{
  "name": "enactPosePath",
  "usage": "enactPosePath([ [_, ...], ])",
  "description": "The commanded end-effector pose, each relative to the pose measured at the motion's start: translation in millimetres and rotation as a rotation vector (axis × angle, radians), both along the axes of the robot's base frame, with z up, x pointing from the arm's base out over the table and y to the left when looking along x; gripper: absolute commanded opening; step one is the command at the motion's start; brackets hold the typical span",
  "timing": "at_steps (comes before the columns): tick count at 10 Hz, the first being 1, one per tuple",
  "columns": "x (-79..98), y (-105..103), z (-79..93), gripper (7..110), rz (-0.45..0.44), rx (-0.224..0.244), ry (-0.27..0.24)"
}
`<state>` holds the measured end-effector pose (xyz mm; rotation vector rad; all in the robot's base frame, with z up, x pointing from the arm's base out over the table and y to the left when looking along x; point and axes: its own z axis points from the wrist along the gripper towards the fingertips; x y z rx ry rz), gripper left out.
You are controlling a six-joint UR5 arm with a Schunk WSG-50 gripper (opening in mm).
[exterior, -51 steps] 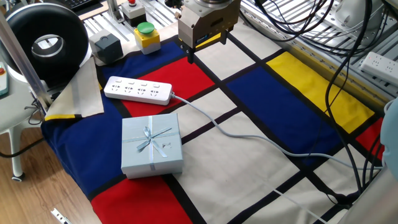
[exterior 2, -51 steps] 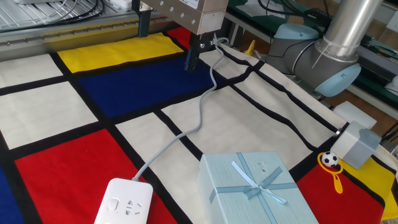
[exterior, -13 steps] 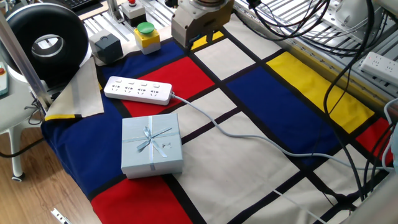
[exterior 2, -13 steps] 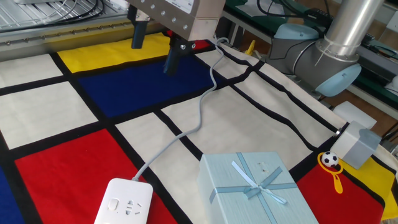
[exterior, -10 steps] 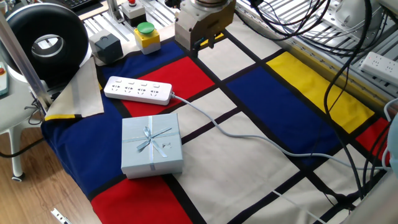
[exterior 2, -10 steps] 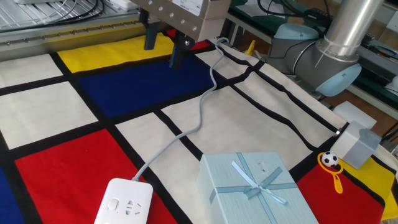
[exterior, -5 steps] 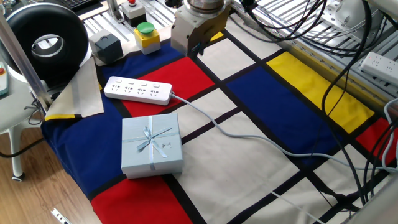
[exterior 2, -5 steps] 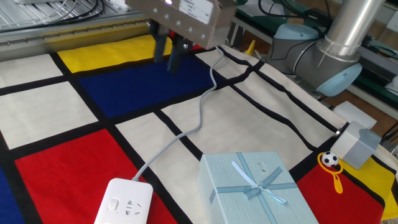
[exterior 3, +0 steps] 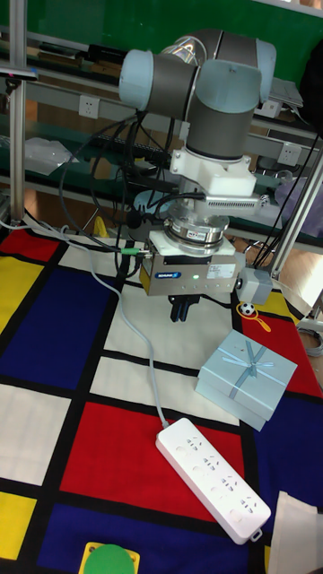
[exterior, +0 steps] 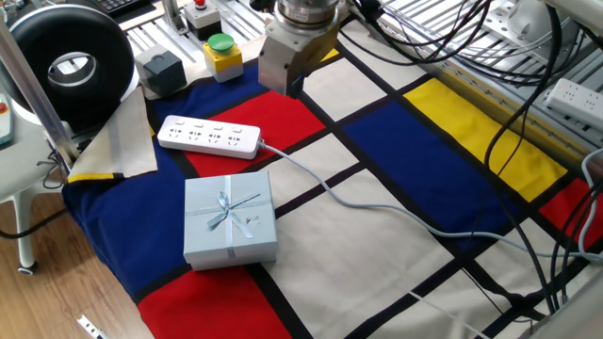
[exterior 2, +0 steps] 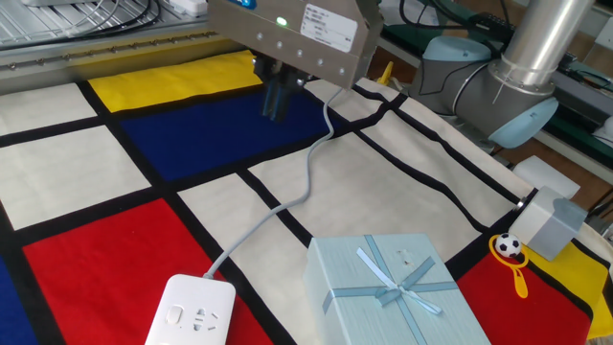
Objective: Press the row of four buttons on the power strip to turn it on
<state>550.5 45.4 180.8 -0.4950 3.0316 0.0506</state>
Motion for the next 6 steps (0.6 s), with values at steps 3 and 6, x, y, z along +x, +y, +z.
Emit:
enactPosePath([
  [3,-1.7,-5,-1.1,7,0.072,-0.037,-0.001],
  [6,-14.6,5,-4.7,7,0.070,-0.028,0.036],
])
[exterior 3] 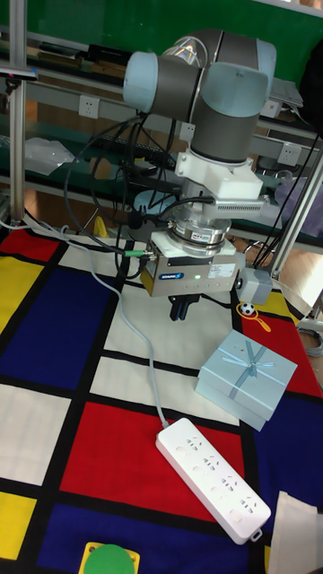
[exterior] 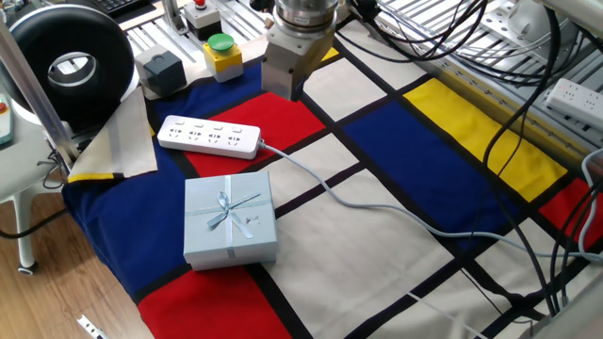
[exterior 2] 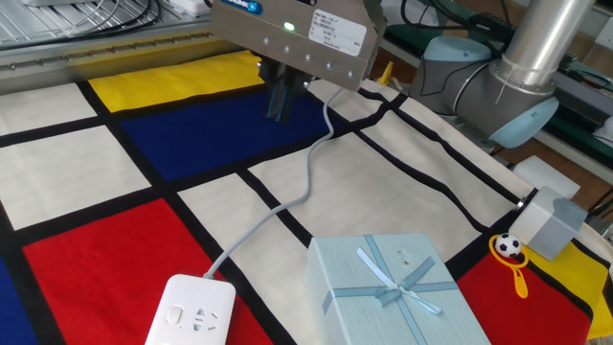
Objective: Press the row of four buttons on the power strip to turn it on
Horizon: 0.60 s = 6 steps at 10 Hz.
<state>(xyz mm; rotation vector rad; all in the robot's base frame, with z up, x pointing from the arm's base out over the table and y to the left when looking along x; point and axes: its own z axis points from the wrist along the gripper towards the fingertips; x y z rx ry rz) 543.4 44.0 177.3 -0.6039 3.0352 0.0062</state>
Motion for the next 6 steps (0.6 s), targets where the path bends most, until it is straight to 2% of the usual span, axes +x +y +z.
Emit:
enactPosePath([
  [1,-7.1,0.8,-2.7,7,0.008,-0.021,0.017],
  [2,-8.7,-1.7,-3.7,7,0.010,-0.039,0.018],
  [6,-14.5,0.4,-6.7,7,-0.012,-0.051,0.030],
])
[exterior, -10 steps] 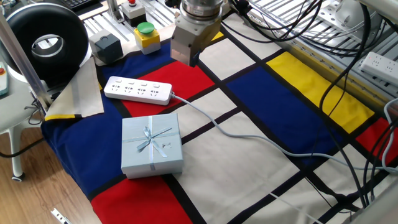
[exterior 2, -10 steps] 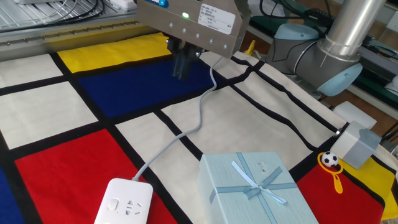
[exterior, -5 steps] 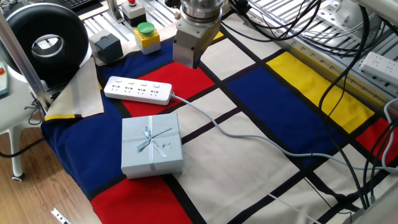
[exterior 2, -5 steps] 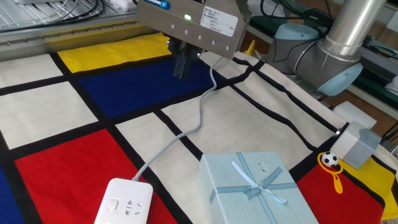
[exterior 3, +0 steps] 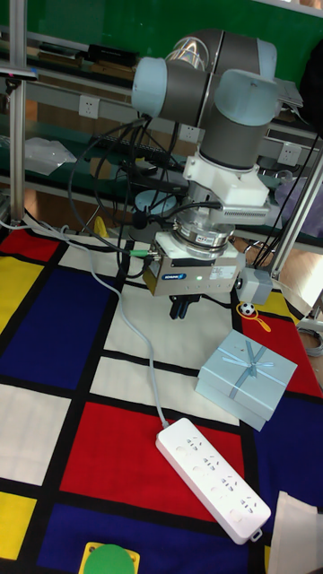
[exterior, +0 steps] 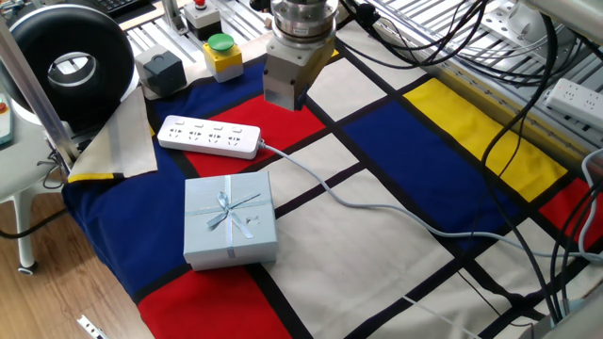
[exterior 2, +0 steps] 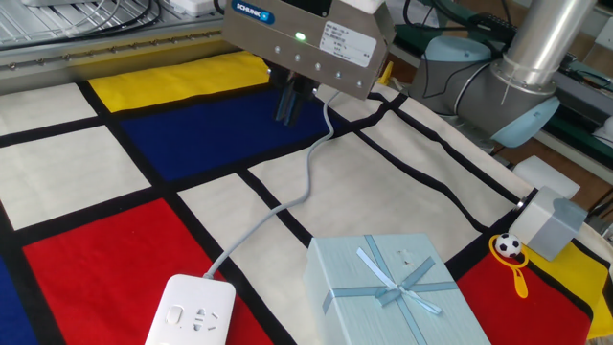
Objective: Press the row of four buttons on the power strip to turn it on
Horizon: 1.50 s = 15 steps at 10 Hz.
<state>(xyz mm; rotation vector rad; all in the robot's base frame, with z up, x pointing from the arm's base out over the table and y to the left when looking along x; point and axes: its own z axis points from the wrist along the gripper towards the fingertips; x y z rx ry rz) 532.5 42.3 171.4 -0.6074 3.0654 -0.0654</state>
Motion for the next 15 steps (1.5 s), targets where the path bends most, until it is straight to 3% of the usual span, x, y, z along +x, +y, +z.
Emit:
enactPosePath([
  [1,-5.2,0,-1.3,7,-0.009,-0.009,0.015],
  [3,-5.5,-9,-0.5,7,-0.004,-0.046,0.015],
  [9,-5.6,-11,-4.0,7,-0.033,-0.049,0.011],
  [11,-12.4,-14,-3.7,7,-0.078,-0.059,0.035],
  [13,-11.7,13,-4.9,7,-0.062,0.048,0.037],
  [15,6.5,21,-4.3,7,0.028,0.078,-0.035],
])
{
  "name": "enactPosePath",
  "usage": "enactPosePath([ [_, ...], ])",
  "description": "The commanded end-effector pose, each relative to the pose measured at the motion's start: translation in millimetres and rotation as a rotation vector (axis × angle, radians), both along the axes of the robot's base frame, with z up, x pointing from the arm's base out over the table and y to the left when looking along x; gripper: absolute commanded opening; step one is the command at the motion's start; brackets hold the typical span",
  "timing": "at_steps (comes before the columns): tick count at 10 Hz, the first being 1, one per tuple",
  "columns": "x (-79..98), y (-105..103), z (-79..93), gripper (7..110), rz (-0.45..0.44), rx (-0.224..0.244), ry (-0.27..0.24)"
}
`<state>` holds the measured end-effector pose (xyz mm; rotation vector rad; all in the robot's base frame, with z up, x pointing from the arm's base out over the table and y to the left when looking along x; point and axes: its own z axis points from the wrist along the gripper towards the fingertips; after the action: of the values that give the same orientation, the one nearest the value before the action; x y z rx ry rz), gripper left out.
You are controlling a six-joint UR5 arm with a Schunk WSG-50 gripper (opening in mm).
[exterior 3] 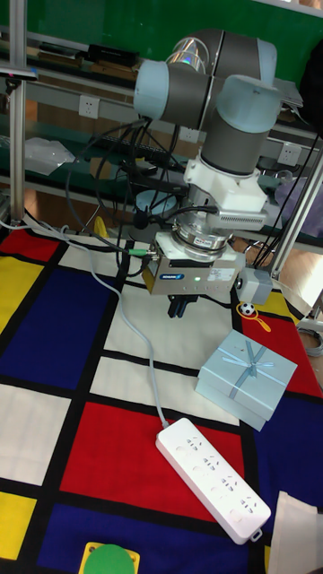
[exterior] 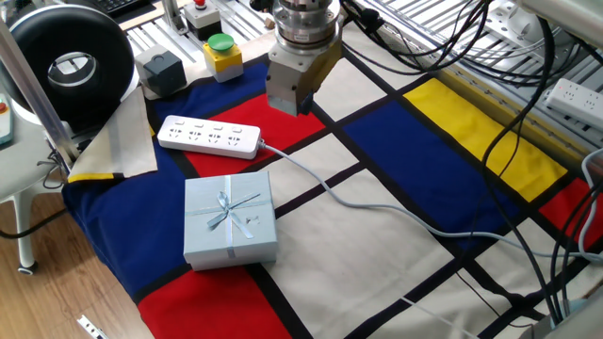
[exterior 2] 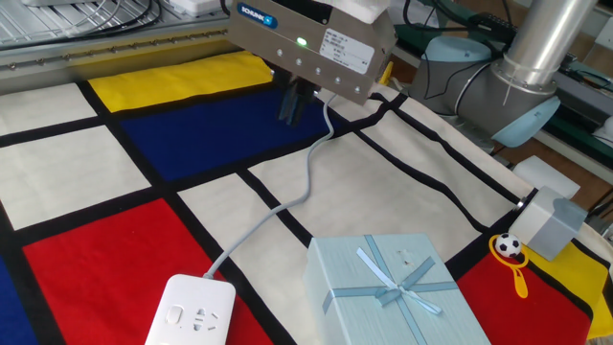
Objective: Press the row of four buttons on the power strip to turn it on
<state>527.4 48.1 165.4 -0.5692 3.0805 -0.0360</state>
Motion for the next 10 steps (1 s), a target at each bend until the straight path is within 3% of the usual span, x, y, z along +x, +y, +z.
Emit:
enactPosePath([
  [1,5.9,24,2.0,7,0.019,0.099,-0.024],
  [2,-1.7,19,1.5,7,-0.002,0.080,0.007],
  [4,-9.7,32,2.7,7,0.002,0.132,0.039],
  [5,-15.5,28,2.5,7,0.033,0.117,0.061],
  [7,-1.4,9,1.1,7,0.031,0.039,0.006],
  [8,5.0,6,0.5,7,0.054,0.018,0.022],
  [10,57.2,43,-14.2,7,0.063,0.090,0.031],
])
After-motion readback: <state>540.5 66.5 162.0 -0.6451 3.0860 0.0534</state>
